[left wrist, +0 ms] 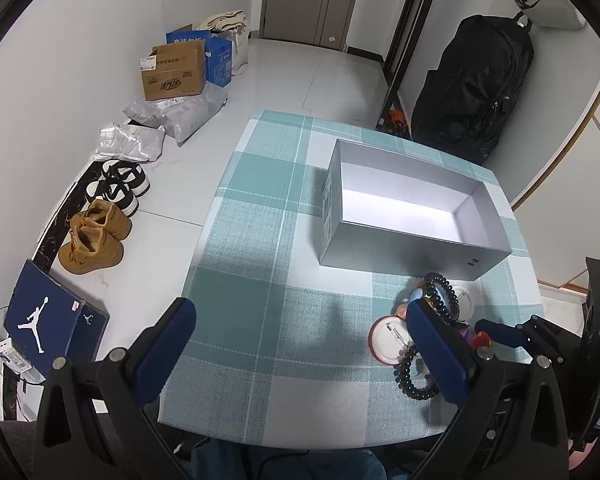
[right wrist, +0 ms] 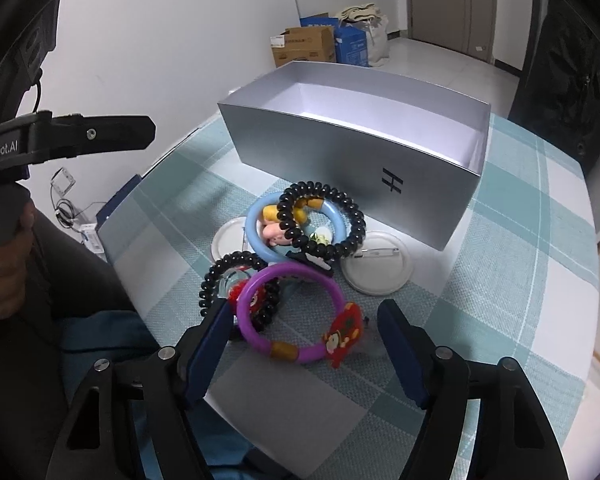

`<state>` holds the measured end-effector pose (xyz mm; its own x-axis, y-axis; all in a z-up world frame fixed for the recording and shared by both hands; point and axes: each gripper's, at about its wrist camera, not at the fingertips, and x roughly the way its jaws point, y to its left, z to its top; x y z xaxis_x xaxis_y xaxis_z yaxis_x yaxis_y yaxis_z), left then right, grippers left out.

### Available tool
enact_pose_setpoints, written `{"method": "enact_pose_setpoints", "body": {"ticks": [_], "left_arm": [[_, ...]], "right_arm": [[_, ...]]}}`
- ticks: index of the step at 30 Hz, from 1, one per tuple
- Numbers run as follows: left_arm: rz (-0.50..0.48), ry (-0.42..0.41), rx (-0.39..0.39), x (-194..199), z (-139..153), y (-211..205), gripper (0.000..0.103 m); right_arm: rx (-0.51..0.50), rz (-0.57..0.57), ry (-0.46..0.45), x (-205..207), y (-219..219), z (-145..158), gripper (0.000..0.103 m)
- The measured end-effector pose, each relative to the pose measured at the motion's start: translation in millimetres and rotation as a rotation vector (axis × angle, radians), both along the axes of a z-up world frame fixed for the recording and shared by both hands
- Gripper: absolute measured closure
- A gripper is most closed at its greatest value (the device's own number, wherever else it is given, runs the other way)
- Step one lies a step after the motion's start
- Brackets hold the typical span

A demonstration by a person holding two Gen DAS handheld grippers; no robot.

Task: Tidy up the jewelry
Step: 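Lower the right tool onto the pile and grasp the red charm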

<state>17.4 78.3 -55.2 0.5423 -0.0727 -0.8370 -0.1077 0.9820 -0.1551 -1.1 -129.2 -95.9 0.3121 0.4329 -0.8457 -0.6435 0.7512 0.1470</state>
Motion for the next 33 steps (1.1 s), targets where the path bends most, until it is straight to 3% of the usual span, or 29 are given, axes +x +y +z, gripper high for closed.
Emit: {"method": "enact_pose_setpoints", "body": {"ticks": [10, 12, 23, 33], "left_arm": [[-0.018, 0.003, 0.023, -0.9, -1.9, -1.3, 0.001], [-0.015, 0.007, 0.025, -1.2, -2.6, -0.1, 0.001], [-0.027, 0.012, 0.020, 0.2, -4.3, -4.6, 0.001], [-0.052, -0.001, 0.002, -2.6, -2.8, -6.0, 0.001]], "right_arm": [[-0.033, 0.053, -0.085, -2.3, 11.8, 8.5, 0.033], [-0.029, 0.061, -0.069, -2.2, 13.5, 7.3, 0.039], [0.038, 0.002, -0.030, -3.8, -12.4, 12.5, 0.039], [0.093, -0.080, 0.083, 15.4, -33.8, 1.7, 0.073]]}}
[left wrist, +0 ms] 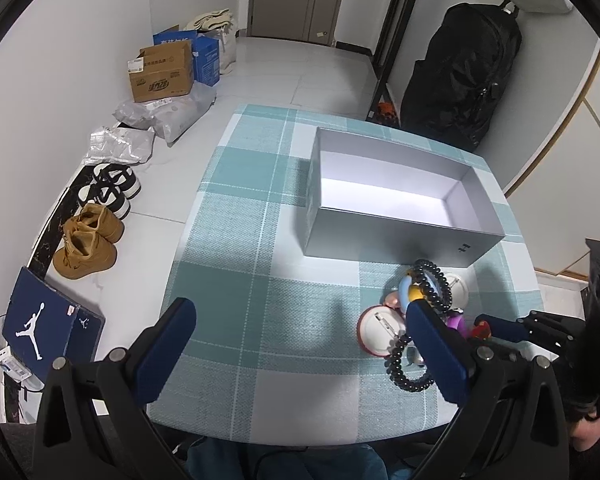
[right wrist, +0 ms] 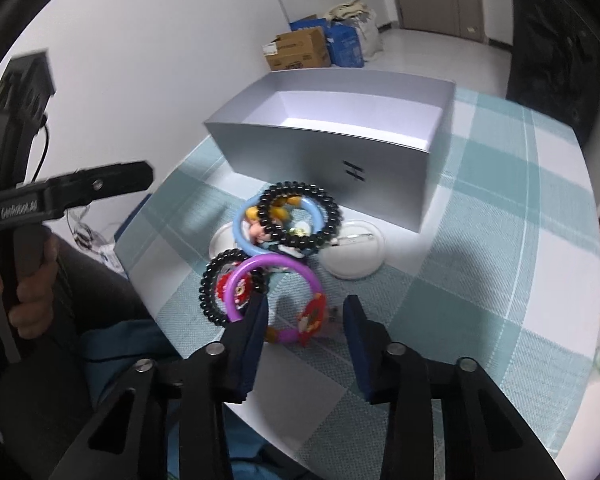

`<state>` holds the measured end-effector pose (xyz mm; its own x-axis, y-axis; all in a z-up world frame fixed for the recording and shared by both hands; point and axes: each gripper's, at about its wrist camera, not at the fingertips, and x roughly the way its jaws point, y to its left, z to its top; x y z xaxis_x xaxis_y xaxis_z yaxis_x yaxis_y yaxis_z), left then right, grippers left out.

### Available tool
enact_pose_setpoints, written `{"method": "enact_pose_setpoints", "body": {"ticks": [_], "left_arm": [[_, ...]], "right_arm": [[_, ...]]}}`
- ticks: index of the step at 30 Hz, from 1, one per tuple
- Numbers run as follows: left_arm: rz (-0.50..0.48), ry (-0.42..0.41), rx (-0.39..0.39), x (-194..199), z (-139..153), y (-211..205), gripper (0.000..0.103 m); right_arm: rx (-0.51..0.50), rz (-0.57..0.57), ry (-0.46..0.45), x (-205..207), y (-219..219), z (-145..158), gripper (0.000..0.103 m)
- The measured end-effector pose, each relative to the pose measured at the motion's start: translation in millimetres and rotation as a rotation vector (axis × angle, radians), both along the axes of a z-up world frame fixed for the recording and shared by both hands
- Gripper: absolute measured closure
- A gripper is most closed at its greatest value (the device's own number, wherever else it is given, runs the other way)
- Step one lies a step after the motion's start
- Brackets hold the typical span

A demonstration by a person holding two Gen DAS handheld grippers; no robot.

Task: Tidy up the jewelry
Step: 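Lower the right tool onto the pile and grasp the red charm, then grasp the purple bangle with the left tool while the right tool holds the red charm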

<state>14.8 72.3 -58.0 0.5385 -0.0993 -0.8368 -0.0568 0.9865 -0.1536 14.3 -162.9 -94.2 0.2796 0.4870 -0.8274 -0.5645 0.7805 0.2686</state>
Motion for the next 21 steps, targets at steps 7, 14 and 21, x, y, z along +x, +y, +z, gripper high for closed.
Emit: {"method": "enact_pose_setpoints", "body": {"ticks": [7, 14, 21], "left_arm": [[-0.100, -0.030, 0.010, -6.5, 4.1, -20.0, 0.001], [-0.278, -0.036, 0.058, -22.7, 0.9, -61.2, 0.015], [-0.346, 0.010, 0.108, -21.9, -13.2, -87.1, 0.043]], "right_arm": [[-0.016, -0.004, -0.015, -1.6, -6.9, 0.8, 0.086], [0.038, -0.074, -0.034, 0.8, -25.3, 10.9, 0.086], [0.095, -0.114, -0.051, -0.4, -43.7, 20.4, 0.086]]}}
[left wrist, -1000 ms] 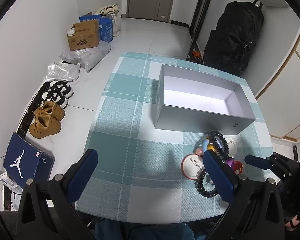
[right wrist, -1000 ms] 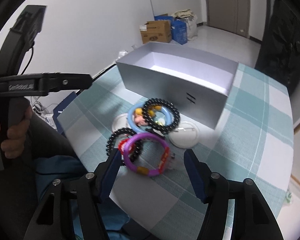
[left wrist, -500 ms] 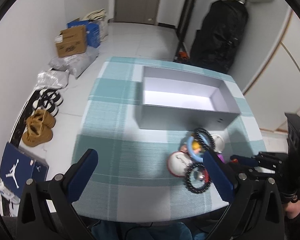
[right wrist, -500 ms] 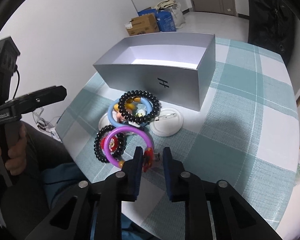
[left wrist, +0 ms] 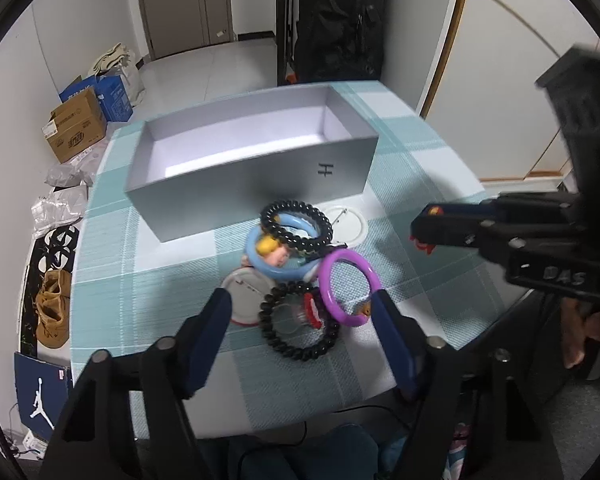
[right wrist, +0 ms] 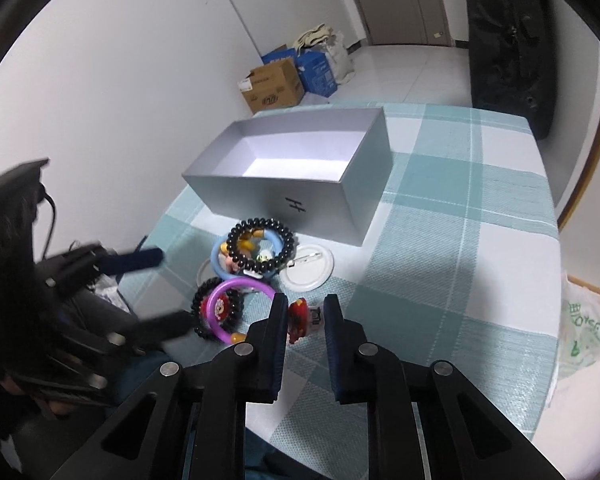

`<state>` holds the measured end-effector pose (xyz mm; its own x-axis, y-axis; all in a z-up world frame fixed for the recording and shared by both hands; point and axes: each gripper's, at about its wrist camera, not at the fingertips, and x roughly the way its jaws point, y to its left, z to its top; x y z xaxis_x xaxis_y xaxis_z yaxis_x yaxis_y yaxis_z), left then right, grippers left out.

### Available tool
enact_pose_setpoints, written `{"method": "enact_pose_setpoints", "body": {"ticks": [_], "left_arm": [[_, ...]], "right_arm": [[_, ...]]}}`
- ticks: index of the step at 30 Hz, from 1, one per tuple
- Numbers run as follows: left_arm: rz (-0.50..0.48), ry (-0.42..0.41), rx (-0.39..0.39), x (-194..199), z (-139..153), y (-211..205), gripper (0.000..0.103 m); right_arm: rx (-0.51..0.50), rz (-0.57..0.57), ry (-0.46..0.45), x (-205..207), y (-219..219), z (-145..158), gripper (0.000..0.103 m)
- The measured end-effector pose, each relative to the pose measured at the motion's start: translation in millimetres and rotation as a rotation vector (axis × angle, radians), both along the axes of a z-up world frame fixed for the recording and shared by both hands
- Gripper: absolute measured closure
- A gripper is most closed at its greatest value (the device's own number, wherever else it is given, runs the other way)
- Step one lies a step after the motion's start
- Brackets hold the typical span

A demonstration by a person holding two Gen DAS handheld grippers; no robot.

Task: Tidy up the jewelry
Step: 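Grasp the purple bangle with the left tool while the right tool holds the red charm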

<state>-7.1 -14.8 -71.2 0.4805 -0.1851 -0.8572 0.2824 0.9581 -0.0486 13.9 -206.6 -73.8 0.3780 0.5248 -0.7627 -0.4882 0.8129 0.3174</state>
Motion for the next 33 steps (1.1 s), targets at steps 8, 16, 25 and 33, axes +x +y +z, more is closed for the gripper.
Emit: {"method": "enact_pose_setpoints", "body": {"ticks": [8, 16, 25, 33], "left_arm": [[0.009, 0.015, 0.024, -0.5, -4.4, -5.3, 0.078], [0.001, 0.024, 0.115, 4.0, -10.2, -20.9, 0.098], [0.004, 0.018, 0.033, 3.4, 3.0, -13.0, 0.099], [0.039, -0.029, -0.164, 5.9, 35.1, 8.4, 0.099]], "right_arm": [[0.038, -0.033, -0.006, 0.9, -8.1, 8.1, 0.086], [0.055, -0.039, -0.013, -2.2, -14.8, 11.4, 0.086], [0.073, -0.050, -0.016, -3.7, -18.9, 15.0, 0.086], [0.087, -0.056, -0.018, -1.8, -19.0, 16.4, 0.086]]}}
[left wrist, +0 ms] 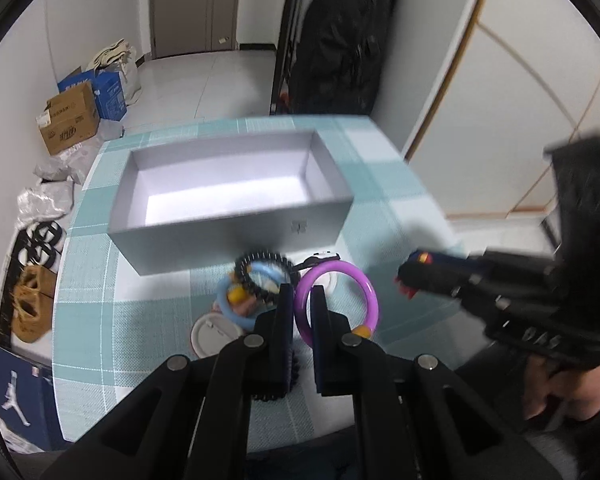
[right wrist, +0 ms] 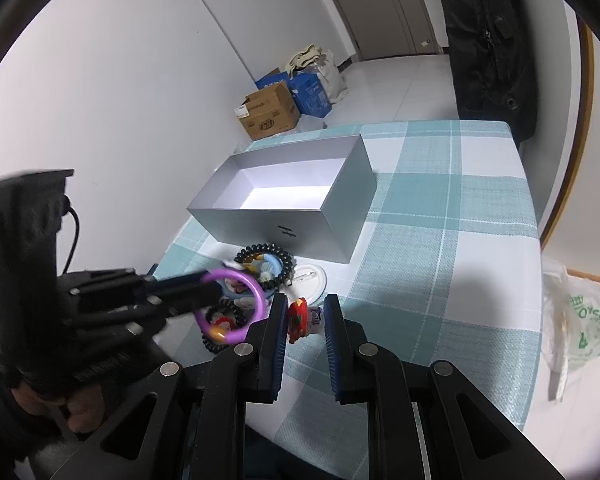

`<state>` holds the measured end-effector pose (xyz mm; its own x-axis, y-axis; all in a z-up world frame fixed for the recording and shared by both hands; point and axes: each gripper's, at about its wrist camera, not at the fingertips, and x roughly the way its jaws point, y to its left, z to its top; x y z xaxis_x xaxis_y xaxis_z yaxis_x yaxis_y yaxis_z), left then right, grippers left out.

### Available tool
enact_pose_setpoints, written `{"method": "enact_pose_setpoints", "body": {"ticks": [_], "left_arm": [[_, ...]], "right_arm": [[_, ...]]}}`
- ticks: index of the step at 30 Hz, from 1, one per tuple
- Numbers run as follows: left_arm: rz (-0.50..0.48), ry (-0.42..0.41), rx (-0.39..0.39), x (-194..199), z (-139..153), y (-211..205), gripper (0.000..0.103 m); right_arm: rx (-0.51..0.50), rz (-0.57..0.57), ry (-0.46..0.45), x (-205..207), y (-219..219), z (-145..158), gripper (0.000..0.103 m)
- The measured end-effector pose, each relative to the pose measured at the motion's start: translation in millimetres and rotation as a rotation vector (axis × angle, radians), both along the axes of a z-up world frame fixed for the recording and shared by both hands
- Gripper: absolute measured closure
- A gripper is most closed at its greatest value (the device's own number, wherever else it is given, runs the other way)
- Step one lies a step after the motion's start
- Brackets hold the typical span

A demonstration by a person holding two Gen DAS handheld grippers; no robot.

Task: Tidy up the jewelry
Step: 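Carry the purple bangle and red charm into the box and open both tools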

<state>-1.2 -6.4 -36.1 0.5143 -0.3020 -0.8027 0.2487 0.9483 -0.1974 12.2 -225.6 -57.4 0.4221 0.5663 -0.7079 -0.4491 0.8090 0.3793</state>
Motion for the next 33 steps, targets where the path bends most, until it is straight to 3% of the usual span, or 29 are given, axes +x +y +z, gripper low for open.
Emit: {"method": "enact_pose_setpoints", "body": {"ticks": [7, 15, 25, 29, 33], "left_arm": [[0.055, -0.001, -0.208, 18.4, 12.1, 24.5, 0.099], [0.082, -0.003, -0.296, 40.3, 19.0, 38.6, 0.099], [0.134, -0.021, -0.246, 82.1, 24.1, 49.3, 0.099], [0.150, -0.012, -0.165, 96.7, 15.2, 48.2, 0.099], [0.161, 0.036, -0.147, 106.1, 1.5, 50.6, 0.099]], "right_arm": [[0.064, -0.013, -0.008, 6.2, -0.1, 8.2, 0.086], [0.113, -0.012, -0.014, 23.8, 8.7, 20.5, 0.086], [0.214, 0.019, -0.029, 74.7, 33.5, 53.7, 0.086], [0.211, 0.032, 0.001, 97.9, 46.9, 47.1, 0.086], [0.205, 0.029, 0.045, 117.0, 50.7, 30.5, 0.086]]}}
